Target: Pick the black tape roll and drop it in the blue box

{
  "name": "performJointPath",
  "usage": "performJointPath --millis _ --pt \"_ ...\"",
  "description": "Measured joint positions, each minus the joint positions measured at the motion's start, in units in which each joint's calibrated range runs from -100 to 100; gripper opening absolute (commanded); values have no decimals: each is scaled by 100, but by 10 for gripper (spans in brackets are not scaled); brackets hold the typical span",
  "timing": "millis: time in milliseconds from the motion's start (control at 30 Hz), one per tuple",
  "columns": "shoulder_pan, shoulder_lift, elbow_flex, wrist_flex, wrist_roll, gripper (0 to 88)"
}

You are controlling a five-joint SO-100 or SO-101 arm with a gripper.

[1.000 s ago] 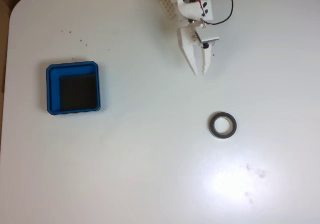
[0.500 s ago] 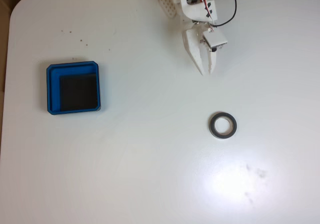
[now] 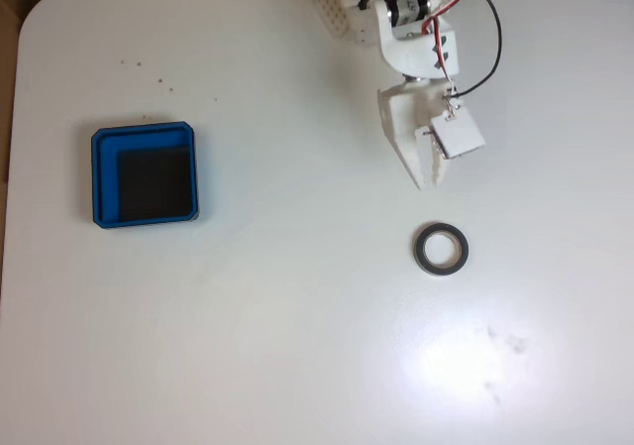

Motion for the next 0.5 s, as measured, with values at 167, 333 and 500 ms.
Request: performJointPath --millis 167,333,500 --pt "0 1109 -1031 0 0 15" --pt "0 2134 -2054 0 0 15" --pt "0 3235 -2879 0 0 15"
